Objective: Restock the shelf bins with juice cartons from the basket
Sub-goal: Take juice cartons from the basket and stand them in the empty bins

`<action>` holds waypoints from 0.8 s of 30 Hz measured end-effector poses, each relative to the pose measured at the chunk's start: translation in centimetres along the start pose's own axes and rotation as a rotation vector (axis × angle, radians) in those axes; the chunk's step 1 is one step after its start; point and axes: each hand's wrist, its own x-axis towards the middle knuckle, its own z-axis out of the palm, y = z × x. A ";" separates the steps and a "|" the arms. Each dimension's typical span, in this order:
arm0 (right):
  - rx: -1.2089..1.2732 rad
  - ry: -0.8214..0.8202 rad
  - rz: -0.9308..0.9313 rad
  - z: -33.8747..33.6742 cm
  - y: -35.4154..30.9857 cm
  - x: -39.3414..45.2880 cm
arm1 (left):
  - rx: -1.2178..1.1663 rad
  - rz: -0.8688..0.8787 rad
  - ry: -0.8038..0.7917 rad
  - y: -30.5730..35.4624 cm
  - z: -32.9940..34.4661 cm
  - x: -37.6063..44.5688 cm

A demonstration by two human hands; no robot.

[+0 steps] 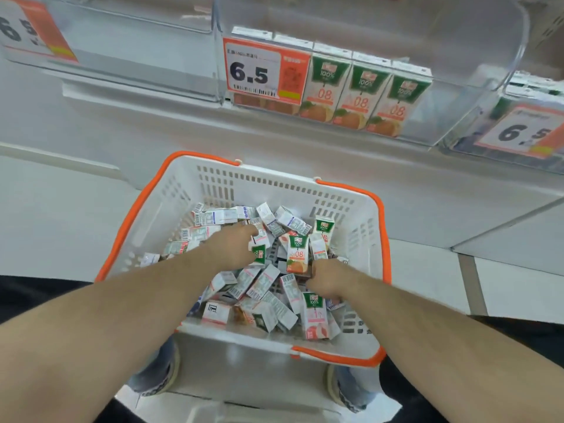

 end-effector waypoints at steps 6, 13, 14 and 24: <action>-0.116 0.109 0.063 2.7 -0.3 1.0 | 0.191 0.042 -0.040 0.2 2.6 2.4; 0.045 0.109 0.139 2.2 0.0 1.5 | 0.210 0.026 0.049 0.0 3.5 3.7; 0.142 0.097 0.138 1.3 0.2 1.6 | 0.074 -0.011 0.073 0.2 2.5 3.4; 0.997 0.183 -0.227 -11.1 -2.1 -5.0 | -1.163 -0.132 0.121 4.7 -12.2 -2.0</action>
